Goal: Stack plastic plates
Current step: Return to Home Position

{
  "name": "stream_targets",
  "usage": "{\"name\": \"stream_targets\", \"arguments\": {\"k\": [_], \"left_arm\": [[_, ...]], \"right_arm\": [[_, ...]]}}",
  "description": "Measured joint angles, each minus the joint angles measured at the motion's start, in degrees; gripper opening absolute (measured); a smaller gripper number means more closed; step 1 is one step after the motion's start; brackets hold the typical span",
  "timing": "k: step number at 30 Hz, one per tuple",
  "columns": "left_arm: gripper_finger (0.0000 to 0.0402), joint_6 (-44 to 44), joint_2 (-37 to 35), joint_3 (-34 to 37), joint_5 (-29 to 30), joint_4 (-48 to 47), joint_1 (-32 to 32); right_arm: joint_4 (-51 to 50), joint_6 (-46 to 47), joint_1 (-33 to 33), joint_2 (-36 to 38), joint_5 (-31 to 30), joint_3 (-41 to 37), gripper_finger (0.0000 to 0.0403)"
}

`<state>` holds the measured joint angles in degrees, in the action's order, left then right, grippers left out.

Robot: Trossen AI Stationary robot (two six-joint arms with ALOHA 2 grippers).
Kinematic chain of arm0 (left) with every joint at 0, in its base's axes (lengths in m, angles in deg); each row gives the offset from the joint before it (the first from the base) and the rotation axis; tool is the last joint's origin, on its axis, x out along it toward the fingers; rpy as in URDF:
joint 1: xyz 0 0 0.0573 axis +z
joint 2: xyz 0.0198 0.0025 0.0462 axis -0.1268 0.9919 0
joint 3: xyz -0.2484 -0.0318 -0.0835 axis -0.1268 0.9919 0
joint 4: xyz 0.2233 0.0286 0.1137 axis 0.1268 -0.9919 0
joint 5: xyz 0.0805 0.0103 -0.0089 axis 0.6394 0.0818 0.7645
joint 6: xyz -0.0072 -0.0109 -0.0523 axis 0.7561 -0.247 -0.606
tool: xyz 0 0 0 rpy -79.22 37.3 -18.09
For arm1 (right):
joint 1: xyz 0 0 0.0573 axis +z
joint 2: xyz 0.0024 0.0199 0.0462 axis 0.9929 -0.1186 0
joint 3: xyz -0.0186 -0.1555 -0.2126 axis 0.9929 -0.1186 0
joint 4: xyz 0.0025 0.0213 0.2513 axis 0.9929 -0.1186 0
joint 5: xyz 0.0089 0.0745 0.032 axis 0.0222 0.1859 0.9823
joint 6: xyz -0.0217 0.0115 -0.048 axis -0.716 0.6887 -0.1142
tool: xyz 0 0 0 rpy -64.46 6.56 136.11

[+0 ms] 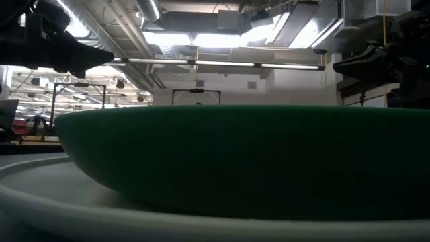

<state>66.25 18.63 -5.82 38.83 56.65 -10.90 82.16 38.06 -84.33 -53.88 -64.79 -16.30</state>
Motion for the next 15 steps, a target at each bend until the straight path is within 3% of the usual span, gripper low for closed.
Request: {"name": "stream_targets", "arguments": {"k": [15], "left_arm": [[0.0002, -2.6, 0.0, 0.0, -0.3, -0.1, 0.0]], "right_arm": [[0.0, 0.0, 0.0, 0.0, 0.0, 0.0, 0.0062]]}}
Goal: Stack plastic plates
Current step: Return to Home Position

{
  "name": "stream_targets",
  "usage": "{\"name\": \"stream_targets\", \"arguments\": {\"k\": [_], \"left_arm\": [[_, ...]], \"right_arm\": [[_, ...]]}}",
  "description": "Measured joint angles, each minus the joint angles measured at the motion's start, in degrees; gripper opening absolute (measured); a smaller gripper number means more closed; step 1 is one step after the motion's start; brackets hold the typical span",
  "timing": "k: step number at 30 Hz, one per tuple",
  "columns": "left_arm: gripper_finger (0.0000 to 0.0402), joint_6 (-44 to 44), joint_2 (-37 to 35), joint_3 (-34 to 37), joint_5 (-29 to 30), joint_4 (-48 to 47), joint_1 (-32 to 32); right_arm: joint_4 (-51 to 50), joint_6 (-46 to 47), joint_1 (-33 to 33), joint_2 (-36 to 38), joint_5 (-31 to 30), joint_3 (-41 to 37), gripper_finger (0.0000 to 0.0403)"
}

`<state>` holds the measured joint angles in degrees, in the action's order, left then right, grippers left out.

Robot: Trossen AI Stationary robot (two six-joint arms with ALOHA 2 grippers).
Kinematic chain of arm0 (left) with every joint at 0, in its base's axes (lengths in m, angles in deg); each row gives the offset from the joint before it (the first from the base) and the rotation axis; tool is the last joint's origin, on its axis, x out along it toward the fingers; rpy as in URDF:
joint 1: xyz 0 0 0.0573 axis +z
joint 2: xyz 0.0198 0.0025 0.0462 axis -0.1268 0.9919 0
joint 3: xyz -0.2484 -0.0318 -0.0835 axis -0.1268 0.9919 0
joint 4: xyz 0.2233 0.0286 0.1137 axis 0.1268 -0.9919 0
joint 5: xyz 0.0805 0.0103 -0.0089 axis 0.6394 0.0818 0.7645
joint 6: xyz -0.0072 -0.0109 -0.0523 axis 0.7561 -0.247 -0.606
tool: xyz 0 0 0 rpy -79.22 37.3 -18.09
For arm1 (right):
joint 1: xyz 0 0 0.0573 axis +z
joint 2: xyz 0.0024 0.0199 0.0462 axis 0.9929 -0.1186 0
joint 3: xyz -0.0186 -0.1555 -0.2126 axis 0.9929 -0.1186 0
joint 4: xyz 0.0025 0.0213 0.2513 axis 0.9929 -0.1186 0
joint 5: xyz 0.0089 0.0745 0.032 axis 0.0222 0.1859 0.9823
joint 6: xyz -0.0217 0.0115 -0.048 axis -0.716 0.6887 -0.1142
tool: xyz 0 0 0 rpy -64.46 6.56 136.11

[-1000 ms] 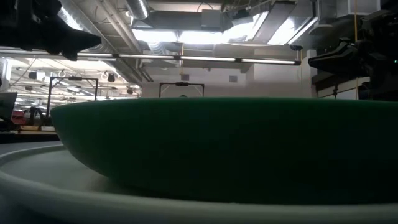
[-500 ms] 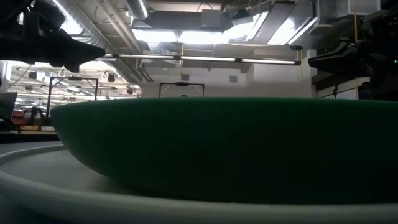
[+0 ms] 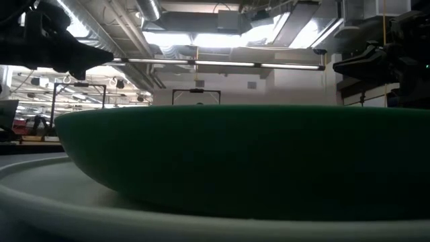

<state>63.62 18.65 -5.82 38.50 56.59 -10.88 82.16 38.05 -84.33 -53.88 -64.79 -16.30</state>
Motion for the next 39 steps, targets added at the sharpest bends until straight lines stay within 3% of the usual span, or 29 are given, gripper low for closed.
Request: {"name": "stream_targets", "arguments": {"k": [13, 21, 39], "left_arm": [[0.0002, -2.7, 0.0, 0.0, -0.9, -0.1, 0.0], [0.0002, 2.9, 0.0, 0.0, -1.0, -0.2, 0.0], [0.0002, 3.0, 0.0, 0.0, -1.0, -0.2, 0.0]], "right_arm": [[0.0, 0.0, 0.0, 0.0, 0.0, 0.0, 0.0062], [0.0, 0.0, 0.0, 0.0, 0.0, 0.0, 0.0062], [0.0, 0.0, 0.0, 0.0, 0.0, 0.0, 0.0062]]}}
